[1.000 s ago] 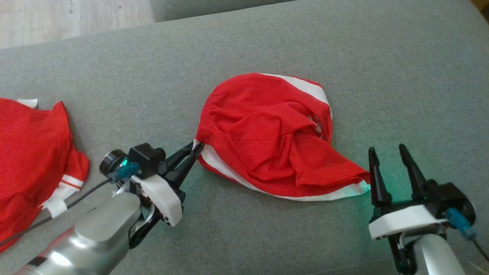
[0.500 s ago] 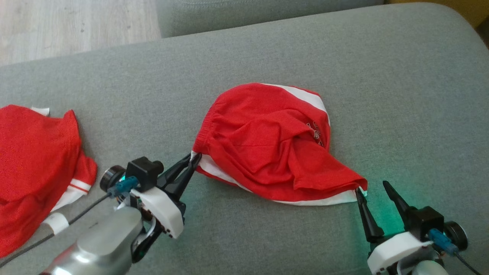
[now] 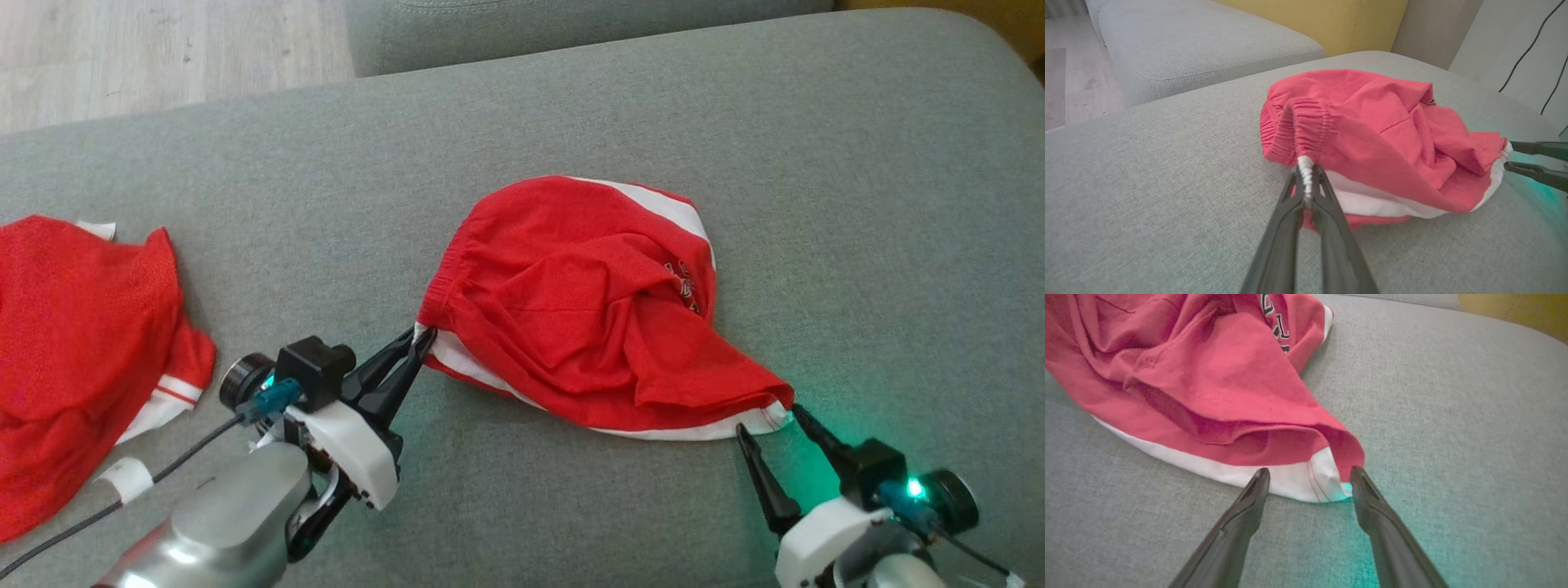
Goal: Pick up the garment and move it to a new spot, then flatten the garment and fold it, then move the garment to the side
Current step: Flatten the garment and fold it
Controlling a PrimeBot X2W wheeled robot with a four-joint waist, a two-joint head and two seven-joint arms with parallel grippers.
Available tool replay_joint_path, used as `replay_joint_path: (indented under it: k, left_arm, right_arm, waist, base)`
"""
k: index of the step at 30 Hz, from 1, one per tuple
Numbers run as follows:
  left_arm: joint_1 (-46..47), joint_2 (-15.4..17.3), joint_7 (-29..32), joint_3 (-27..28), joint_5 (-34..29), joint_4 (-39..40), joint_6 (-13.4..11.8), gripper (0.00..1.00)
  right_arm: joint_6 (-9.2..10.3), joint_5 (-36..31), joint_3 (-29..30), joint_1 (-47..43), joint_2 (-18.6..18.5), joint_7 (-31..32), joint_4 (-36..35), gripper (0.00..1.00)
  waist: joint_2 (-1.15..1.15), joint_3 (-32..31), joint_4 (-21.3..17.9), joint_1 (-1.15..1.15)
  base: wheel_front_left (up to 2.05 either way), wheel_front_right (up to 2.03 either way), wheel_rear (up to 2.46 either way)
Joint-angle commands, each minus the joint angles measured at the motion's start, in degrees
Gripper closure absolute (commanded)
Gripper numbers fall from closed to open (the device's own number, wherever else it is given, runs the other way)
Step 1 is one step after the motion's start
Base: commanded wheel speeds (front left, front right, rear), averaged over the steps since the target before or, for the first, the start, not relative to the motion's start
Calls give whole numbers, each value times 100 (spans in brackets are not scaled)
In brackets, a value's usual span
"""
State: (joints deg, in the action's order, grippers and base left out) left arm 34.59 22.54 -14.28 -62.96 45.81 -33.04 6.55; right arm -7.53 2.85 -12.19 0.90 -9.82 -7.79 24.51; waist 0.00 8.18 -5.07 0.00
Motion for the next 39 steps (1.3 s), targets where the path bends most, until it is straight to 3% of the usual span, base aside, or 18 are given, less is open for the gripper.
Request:
replay_joint_path:
  k: [1, 19, 20, 21, 22, 32, 39]
  left_arm:
    - [144, 104, -72, 248, -44, 76, 6, 100]
    - [198, 62, -72, 221, -67, 30, 56, 100]
    - [204, 63, -72, 219, -68, 25, 58, 100]
    - [210, 63, -72, 217, -70, 20, 60, 100]
    - [215, 63, -72, 216, -70, 13, 62, 100]
    - [157, 101, -72, 252, -40, -60, 74, 100]
    - [110, 208, -72, 323, -57, -86, 63, 100]
  right_arm:
    - [4, -36, -107, 210, -114, -14, -126, 0]
    - [4, -4, -155, 402, -98, 1, 123, 0]
    - [4, 6, -159, 408, -99, 13, 133, 19]
    - [4, 13, -160, 414, -101, 20, 142, 63]
    - [4, 17, -161, 419, -104, 25, 150, 100]
    - [4, 92, -190, 410, -167, 74, 153, 100]
    - [4, 652, -475, 365, -249, 194, -395, 100]
  waist:
    - [0, 6, 7, 0]
    - [0, 97, 101, 0]
    - [0, 105, 108, 0]
    - [0, 110, 115, 0]
    - [0, 114, 119, 0]
    - [0, -50, 71, 0]
    - [0, -339, -10, 0]
  base:
    - [0, 0, 0]
    - [0, 0, 0]
    - [0, 0, 0]
    - [0, 0, 0]
    - [0, 0, 0]
    - [0, 0, 0]
    - [0, 0, 0]
